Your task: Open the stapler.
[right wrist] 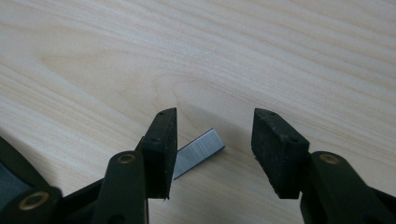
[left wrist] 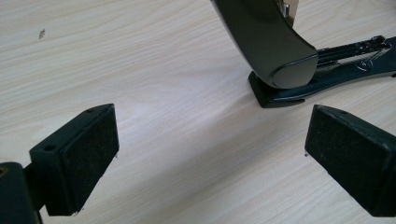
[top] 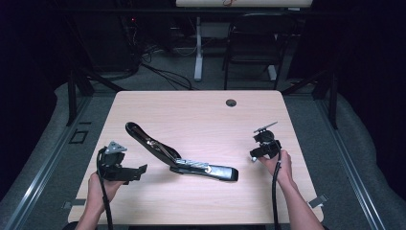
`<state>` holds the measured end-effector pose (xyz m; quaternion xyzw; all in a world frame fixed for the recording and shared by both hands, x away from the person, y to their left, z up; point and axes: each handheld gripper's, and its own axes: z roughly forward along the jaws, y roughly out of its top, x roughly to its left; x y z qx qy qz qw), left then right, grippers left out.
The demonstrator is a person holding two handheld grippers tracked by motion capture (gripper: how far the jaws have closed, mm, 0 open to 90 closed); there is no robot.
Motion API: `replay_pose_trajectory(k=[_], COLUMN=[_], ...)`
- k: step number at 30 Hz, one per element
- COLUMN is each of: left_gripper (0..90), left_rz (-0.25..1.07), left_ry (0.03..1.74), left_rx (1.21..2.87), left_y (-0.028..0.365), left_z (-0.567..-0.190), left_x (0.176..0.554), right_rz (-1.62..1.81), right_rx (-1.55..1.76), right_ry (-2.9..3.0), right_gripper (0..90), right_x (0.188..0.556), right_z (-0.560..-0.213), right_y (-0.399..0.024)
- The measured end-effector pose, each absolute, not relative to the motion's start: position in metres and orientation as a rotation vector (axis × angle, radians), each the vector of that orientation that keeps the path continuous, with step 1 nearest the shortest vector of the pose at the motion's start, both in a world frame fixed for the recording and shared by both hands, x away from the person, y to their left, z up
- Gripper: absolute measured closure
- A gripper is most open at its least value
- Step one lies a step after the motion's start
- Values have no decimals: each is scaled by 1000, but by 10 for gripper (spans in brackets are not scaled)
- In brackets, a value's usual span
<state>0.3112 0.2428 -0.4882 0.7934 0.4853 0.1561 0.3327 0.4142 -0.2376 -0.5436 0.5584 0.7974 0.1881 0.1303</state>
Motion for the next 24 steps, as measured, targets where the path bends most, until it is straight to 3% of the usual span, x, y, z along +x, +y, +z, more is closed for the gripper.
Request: replay_pose_trajectory(k=[9, 16, 18, 24], left_gripper=[34, 67, 66, 64], left_rz=[408, 413, 410, 411], left_ry=[1266, 1270, 1271, 1270], left_rx=[2084, 2076, 2078, 2078], left_y=[243, 245, 246, 245], left_z=[-488, -488, -487, -487], left_x=[312, 311, 311, 311], right_rz=[458, 440, 463, 477], right_rx=[1633, 1643, 1648, 1638], right_ry=[2344, 2374, 2370, 2399], right_gripper=[569, 699, 776, 783], right_x=[417, 416, 416, 416], right_z=[-543, -544, -544, -542], right_y=[-236, -235, -235, -240])
